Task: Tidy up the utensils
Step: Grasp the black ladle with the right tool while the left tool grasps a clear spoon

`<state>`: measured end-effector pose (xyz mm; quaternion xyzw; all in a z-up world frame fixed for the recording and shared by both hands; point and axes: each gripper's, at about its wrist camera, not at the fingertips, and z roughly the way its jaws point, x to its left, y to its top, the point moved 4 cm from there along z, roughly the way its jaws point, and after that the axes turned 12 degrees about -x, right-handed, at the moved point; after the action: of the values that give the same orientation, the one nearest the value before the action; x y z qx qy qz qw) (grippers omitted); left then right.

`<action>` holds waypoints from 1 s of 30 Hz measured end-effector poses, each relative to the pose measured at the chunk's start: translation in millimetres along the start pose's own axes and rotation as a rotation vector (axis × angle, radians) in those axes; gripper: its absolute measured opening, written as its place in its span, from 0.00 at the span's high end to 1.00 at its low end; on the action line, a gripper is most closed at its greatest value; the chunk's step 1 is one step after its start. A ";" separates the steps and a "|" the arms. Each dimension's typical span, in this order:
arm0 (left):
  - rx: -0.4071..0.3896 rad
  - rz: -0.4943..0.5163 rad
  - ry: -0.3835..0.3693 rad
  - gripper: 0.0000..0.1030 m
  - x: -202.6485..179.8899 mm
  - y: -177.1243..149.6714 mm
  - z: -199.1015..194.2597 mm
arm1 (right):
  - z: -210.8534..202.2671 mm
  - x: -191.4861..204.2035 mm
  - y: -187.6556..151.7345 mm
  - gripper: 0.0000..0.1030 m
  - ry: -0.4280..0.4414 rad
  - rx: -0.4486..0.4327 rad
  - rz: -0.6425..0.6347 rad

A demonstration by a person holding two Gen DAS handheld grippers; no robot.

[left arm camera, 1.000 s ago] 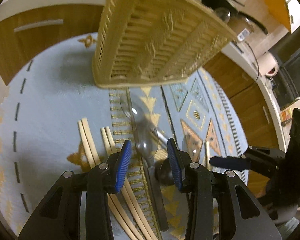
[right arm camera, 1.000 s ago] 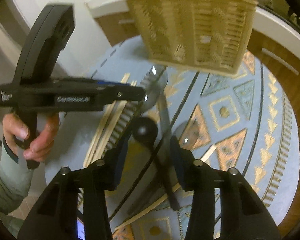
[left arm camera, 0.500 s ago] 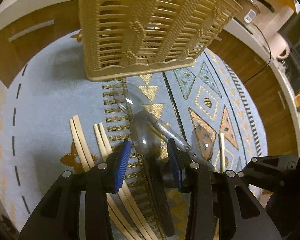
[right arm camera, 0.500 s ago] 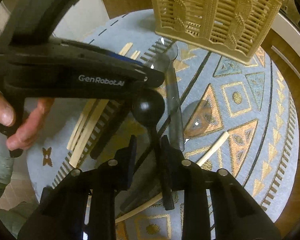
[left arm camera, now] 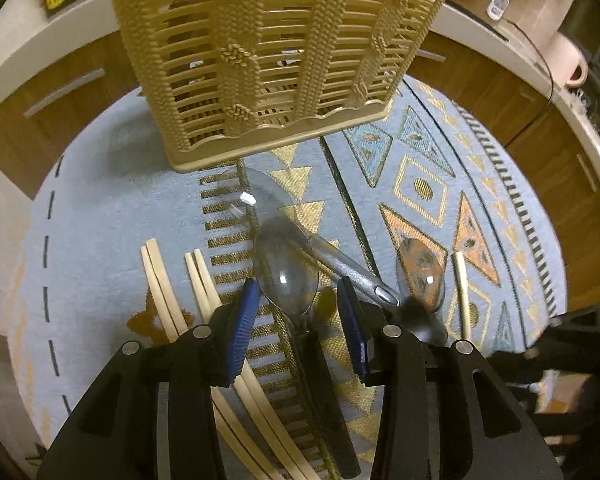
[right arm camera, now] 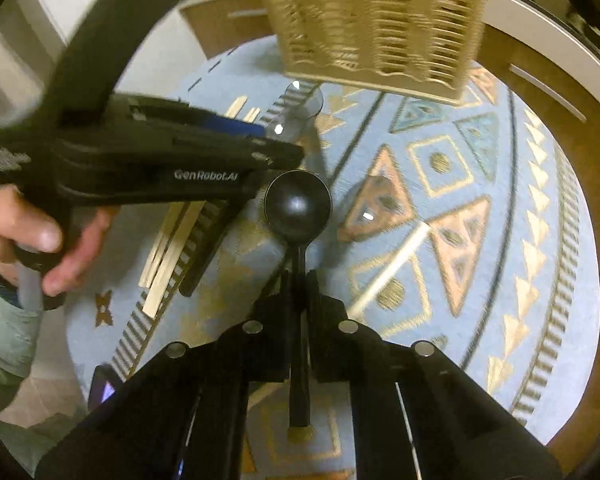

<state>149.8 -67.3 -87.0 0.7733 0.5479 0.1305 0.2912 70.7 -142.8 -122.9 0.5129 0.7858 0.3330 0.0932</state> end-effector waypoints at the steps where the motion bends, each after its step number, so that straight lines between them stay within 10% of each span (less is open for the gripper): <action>1: -0.001 0.013 0.016 0.63 -6.1 -0.4 1.3 | -6.7 -6.3 -2.1 0.95 0.010 -0.012 0.012; 15: -0.004 0.053 0.178 0.77 -40.8 -3.6 1.5 | -26.8 -94.7 9.3 0.95 -0.033 -0.063 0.160; 18: -0.029 0.052 0.182 0.98 -46.3 -8.9 -5.1 | -15.0 -110.2 7.7 0.95 -0.095 -0.023 0.174; 30: -0.005 -0.062 -0.165 0.97 -20.6 -24.8 -17.4 | 2.9 -118.7 21.4 0.83 -0.135 0.151 0.275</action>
<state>114.1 -75.3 -85.4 0.7633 0.5456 0.0587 0.3410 142.3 -239.2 -135.0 0.6422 0.7231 0.2471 0.0606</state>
